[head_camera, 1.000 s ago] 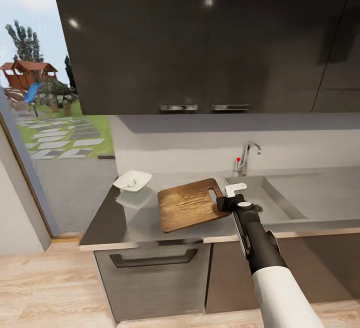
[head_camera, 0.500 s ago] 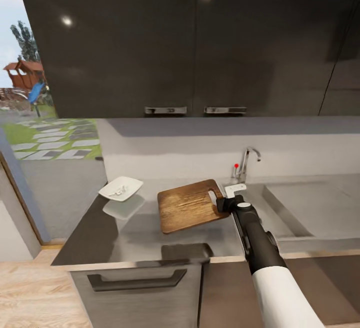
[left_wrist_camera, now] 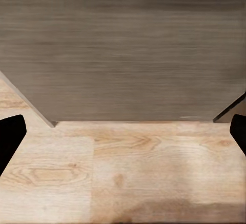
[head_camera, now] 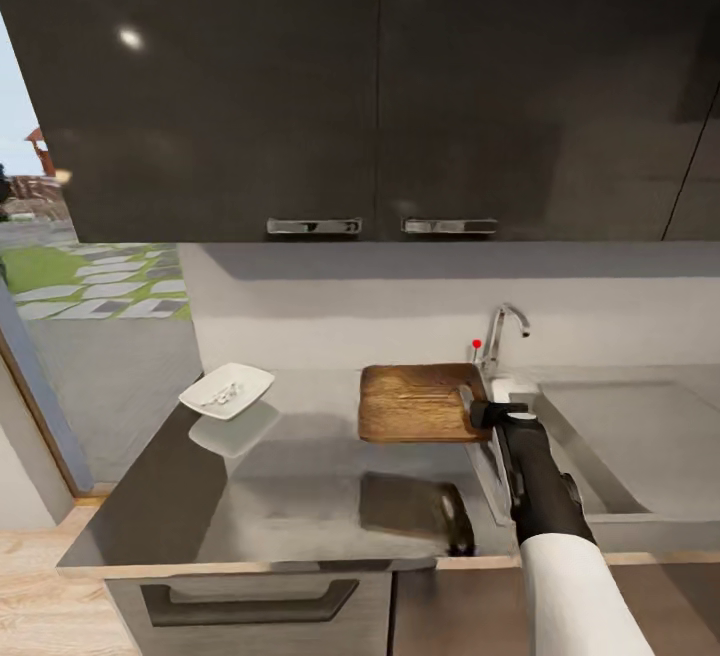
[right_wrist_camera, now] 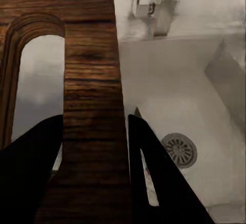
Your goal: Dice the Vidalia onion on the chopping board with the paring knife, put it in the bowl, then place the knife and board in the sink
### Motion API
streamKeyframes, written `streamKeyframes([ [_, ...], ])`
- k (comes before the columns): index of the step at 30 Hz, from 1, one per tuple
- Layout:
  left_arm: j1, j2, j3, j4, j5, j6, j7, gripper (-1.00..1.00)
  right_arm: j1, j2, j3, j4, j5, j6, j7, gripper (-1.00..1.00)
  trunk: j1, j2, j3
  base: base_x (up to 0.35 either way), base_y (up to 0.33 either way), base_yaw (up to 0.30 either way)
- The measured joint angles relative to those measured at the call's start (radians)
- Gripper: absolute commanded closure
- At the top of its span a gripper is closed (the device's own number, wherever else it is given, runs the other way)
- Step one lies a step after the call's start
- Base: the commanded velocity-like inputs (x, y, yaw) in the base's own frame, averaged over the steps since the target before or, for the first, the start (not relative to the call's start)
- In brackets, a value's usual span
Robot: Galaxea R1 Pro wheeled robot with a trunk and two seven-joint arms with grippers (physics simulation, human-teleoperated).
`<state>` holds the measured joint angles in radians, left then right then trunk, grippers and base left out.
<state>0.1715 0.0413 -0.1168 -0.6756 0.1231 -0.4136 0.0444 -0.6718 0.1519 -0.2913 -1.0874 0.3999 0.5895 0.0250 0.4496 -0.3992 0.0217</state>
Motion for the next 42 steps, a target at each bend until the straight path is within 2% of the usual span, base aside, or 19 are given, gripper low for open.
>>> streamKeyframes([
  [1, 0.000, 0.000, 0.000, 0.000, 0.000, 0.000, 0.000, -1.00, 0.000, -0.004, -0.066, -0.002, 0.033, -0.003, -0.047, 1.00, 0.000, 0.000, 0.000, 0.019, -0.003, 0.000],
  [2, 0.000, 0.000, 0.000, 0.000, 0.000, 0.000, 0.000, -1.00, 0.000, -0.001, -0.142, 0.001, 0.022, -0.029, -0.099, 1.00, 0.000, 0.000, 0.000, 0.012, -0.002, 0.000],
  [3, 0.000, 0.000, 0.000, -0.001, 0.000, 0.000, 0.000, -1.00, 0.000, 0.000, -0.160, -0.001, 0.026, -0.045, -0.103, 1.00, 0.000, 0.000, 0.000, 0.008, -0.001, 0.000],
  [4, 0.000, 0.000, 0.000, 0.000, 0.000, 0.000, 0.000, -1.00, 0.000, 0.001, -0.168, -0.001, -0.006, -0.059, -0.111, 1.00, 0.000, 0.000, 0.000, 0.004, -0.001, 0.000],
  [5, 0.000, 0.000, 0.000, 0.000, 0.000, 0.000, 0.000, -1.00, 0.000, 0.000, -0.178, -0.001, 0.007, -0.069, -0.124, 1.00, 0.000, 0.000, 0.000, 0.003, 0.000, 0.000],
  [9, 0.000, 0.000, 0.000, -0.001, 0.000, 0.000, 0.000, -1.00, 0.000, 0.001, -0.199, -0.001, 0.002, -0.079, -0.162, 1.00, 0.000, 0.000, 0.000, 0.001, 0.000, 0.000],
  [13, 0.000, 0.000, 0.000, -0.001, 0.000, 0.000, 0.000, -1.00, 0.000, 0.002, -0.270, -0.001, -0.010, -0.083, -0.201, 1.00, 0.000, 0.000, 0.000, 0.000, 0.000, 0.000],
  [16, 0.000, 0.000, 0.000, -0.001, 0.000, 0.000, 0.000, -1.00, 0.000, 0.002, -0.285, -0.001, -0.079, -0.084, -0.267, 1.00, 0.000, 0.000, 0.000, 0.000, 0.000, 0.000],
  [17, 0.000, 0.000, 0.000, -0.001, 0.000, 0.000, 0.000, -1.00, 0.000, 0.002, -0.286, -0.001, -0.098, -0.085, -0.284, 1.00, 0.000, 0.000, 0.000, 0.000, 0.000, 0.000],
  [22, 0.000, 0.000, -0.001, -0.001, 0.000, 0.000, 0.000, -1.00, 0.000, 0.000, -0.285, -0.002, -0.309, -0.086, -0.571, 1.00, 0.000, 0.000, 0.000, 0.000, 0.000, 0.000],
  [28, 0.000, 0.000, -0.007, 0.001, 0.001, 0.000, 0.000, -1.00, 0.000, 0.003, -0.282, -0.005, -0.358, -0.083, -0.724, 1.00, 0.000, 0.000, 0.000, 0.000, 0.000, 0.000],
  [30, 0.000, 0.000, -0.007, 0.005, 0.000, 0.000, 0.000, -1.00, -0.002, 0.005, -0.281, -0.005, -0.431, -0.076, -0.834, 1.00, 0.000, 0.000, 0.000, 0.000, 0.000, 0.000],
  [32, 0.000, 0.000, -0.008, 0.006, 0.000, 0.000, 0.000, -1.00, -0.006, 0.007, -0.251, -0.003, -0.536, -0.083, -0.946, 1.00, 0.000, 0.000, 0.000, 0.000, 0.000, 0.000],
  [33, 0.000, 0.000, -0.008, 0.006, 0.000, 0.000, 0.000, -1.00, -0.008, 0.008, -0.220, -0.003, -0.570, -0.086, -0.987, 1.00, 0.000, 0.000, 0.000, 0.000, 0.000, 0.000],
  [35, 0.000, 0.000, -0.008, 0.006, 0.000, 0.000, 0.000, -1.00, -0.015, 0.007, -0.116, 0.001, -0.664, -0.089, -1.097, 1.00, 0.000, 0.000, 0.000, 0.000, 0.000, 0.000],
  [36, 0.000, 0.000, -0.008, 0.006, 0.000, 0.000, 0.000, -1.00, -0.018, 0.006, -0.105, 0.001, -0.673, -0.084, -1.116, 1.00, 0.000, 0.000, 0.000, 0.000, 0.000, 0.000],
  [38, 0.000, 0.000, -0.008, 0.006, 0.000, 0.000, 0.000, -1.00, -0.051, 0.004, -0.076, 0.008, -0.750, -0.086, -1.195, 1.00, 0.000, 0.000, 0.000, 0.000, 0.000, 0.000],
  [40, 0.000, 0.000, -0.008, 0.006, 0.000, 0.000, 0.000, -1.00, -0.095, -0.001, -0.066, 0.038, -0.787, -0.084, -1.264, 1.00, 0.000, 0.000, 0.000, 0.000, 0.000, 0.000],
  [42, 0.000, 0.000, -0.008, 0.005, 0.000, 0.000, 0.000, -1.00, -0.134, -0.006, -0.063, 0.073, -0.799, -0.085, -1.299, 1.00, 0.000, 0.000, 0.000, 0.000, 0.000, 0.000],
])
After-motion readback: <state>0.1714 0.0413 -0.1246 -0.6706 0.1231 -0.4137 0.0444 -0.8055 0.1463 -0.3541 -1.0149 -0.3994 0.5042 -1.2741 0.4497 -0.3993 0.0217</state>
